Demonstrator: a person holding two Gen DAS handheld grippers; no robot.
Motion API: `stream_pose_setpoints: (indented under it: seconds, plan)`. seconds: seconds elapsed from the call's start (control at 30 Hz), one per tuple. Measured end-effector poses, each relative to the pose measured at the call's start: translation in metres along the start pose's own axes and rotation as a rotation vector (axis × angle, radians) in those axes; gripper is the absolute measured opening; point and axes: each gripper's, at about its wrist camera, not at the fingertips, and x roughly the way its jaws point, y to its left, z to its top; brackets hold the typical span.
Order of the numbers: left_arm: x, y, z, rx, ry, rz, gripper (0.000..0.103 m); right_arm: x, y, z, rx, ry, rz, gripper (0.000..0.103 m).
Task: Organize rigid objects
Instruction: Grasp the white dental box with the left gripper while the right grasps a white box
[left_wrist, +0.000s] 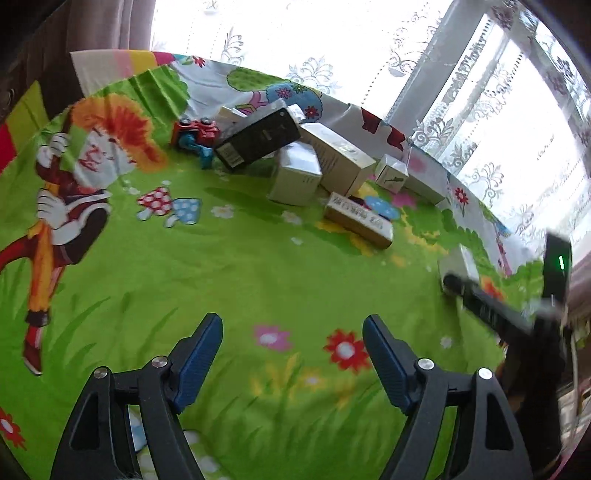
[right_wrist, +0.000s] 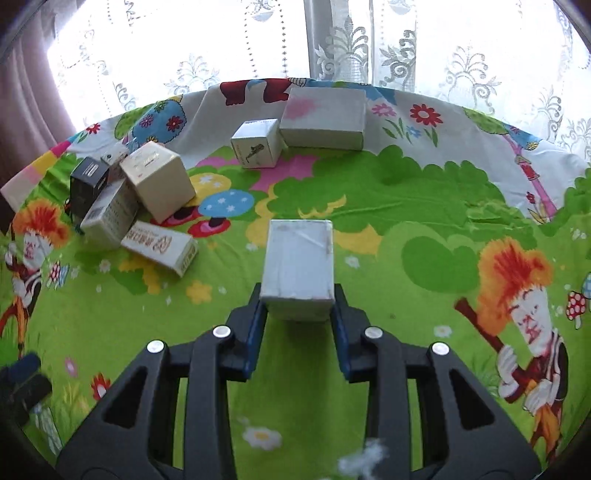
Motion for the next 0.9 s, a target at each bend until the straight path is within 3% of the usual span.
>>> stream_pose_setpoints:
  seconds: [0.1,0.2,0.3,0.37,0.43,0.5,0.57,0.6,0.63,0.8,0.9]
  plan:
    - [0.030,-0.024,0.029,-0.150,0.005,-0.001,0.079,-0.018,-0.016,-0.028,0.020,-0.002,0.028,0.038]
    - [0.063,-0.042,0.054,-0.340,0.050,0.059,0.079,-0.031,-0.024,-0.046,0.026,-0.026,0.037,0.038]
    - [0.087,-0.059,0.071,-0.451,0.057,0.191,0.079,-0.035,-0.029,-0.050,0.058,-0.029,0.062,0.038]
    - [0.102,-0.071,0.077,-0.457,0.072,0.270,0.079,-0.032,-0.031,-0.049,0.068,-0.024,0.076,0.038]
    - [0.114,-0.087,0.082,-0.370,0.082,0.373,0.080,-0.028,-0.032,-0.050,0.074,-0.009,0.088,0.038]
    - [0.124,-0.102,0.080,-0.217,0.118,0.431,0.079,-0.029,-0.032,-0.051,0.079,-0.010,0.093,0.039]
    - [0.119,-0.110,0.065,-0.076,0.087,0.437,0.064,-0.028,-0.034,-0.051,0.085,-0.011,0.102,0.039]
    - [0.111,-0.110,0.056,-0.017,0.056,0.418,0.042,-0.028,-0.034,-0.051,0.090,-0.012,0.107,0.039]
    - [0.101,-0.105,0.046,0.034,0.034,0.388,0.032,-0.028,-0.035,-0.051,0.095,-0.013,0.113,0.039]
    - [0.040,-0.055,-0.015,0.220,-0.007,0.170,0.031,-0.028,-0.037,-0.051,0.109,-0.015,0.127,0.039]
    - [0.013,-0.028,-0.036,0.269,0.017,0.103,0.032,-0.028,-0.035,-0.051,0.099,-0.013,0.116,0.039]
